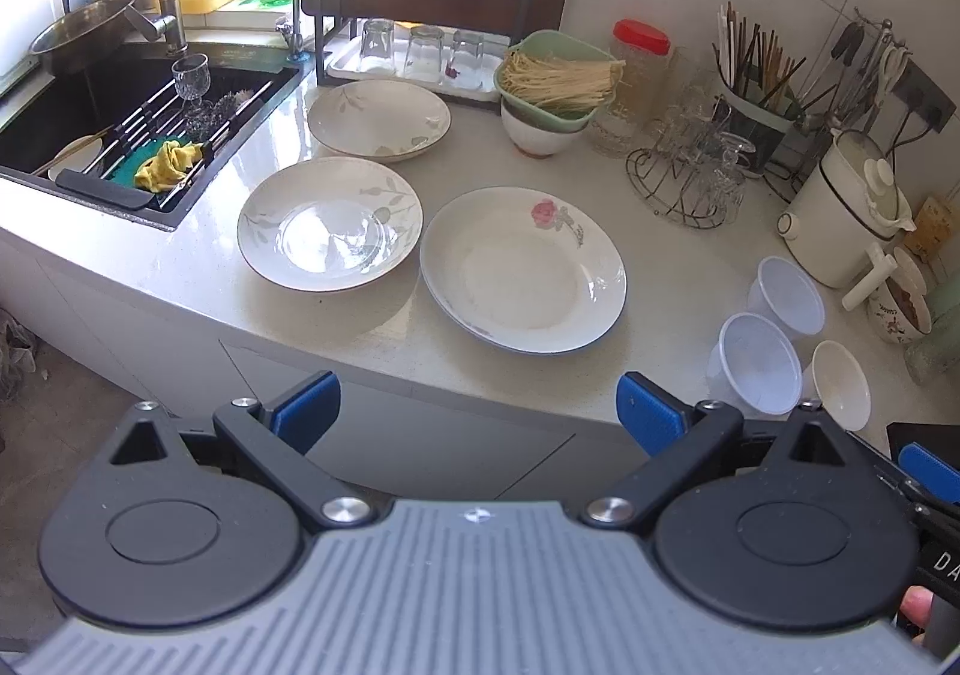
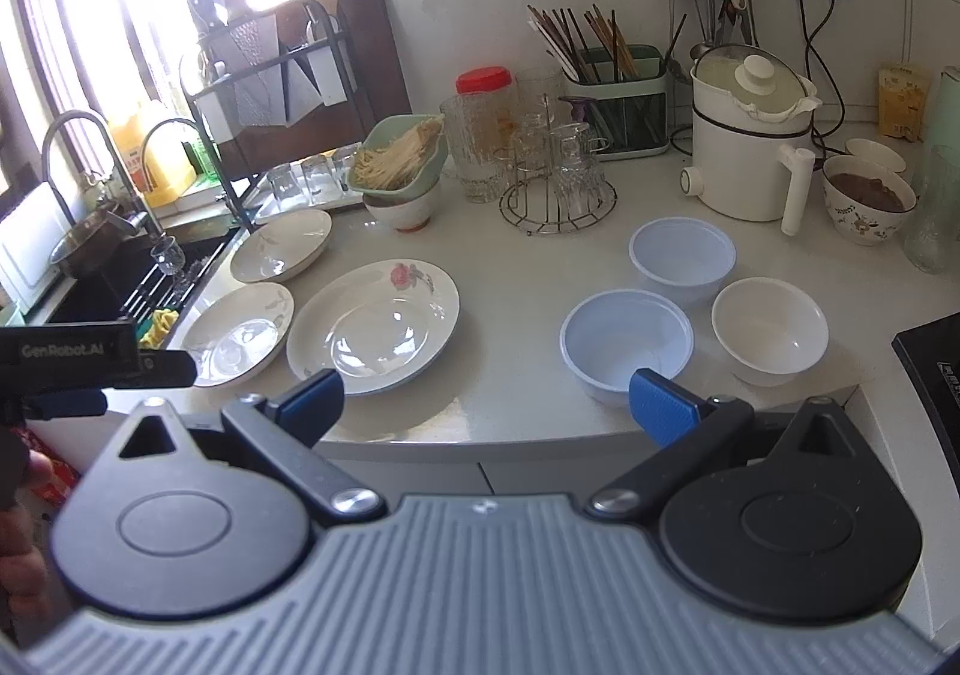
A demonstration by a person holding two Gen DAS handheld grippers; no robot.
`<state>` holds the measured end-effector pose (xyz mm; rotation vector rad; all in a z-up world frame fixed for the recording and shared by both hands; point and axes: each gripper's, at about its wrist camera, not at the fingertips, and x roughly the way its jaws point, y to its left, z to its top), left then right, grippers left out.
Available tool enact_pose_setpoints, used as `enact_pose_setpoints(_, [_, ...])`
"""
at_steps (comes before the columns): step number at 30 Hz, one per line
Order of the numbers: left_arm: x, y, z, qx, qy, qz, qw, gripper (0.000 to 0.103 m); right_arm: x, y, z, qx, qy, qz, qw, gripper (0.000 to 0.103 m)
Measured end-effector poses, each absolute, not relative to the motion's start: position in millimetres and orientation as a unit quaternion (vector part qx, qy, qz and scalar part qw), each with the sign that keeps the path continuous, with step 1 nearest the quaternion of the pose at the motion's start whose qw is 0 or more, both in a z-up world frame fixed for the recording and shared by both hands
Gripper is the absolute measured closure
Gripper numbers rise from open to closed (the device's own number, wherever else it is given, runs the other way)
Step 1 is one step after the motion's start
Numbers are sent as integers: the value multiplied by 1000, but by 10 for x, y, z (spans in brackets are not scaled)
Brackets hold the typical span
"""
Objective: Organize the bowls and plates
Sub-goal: 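Move the left gripper toward the leaf-pattern plate on the counter, then lower the open left gripper onto the leaf-pattern plate's rim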
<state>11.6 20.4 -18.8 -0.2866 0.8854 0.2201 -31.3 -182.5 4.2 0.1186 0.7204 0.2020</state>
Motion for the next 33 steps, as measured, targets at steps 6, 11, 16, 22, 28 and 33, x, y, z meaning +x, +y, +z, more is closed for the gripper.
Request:
enact_pose_setpoints(6, [286,384,-226,-126,428,106,889,3,-201,-1678,33,57,360,95,926,0])
enact_pose_setpoints(11, [483,558,-278,-121,437,92,887,3,-39,-1536,-63,68,382,88,918,0])
enact_pose_setpoints(16, [780,796,-333,-92,448,74,886,3,92,-1371,-71,77,383,88,916,0])
enact_pose_setpoints(22, [1082,1090,-420,-82,452,52,887,3,286,-1069,-106,73,389,95,914,0])
enact_pose_setpoints(28, [1376,1461,-579,-77,463,26,882,3,455,-745,-182,64,404,89,908,2])
enact_pose_setpoints(33, [1557,1790,-734,-54,468,-6,882,3,566,-476,-259,62,412,87,905,3])
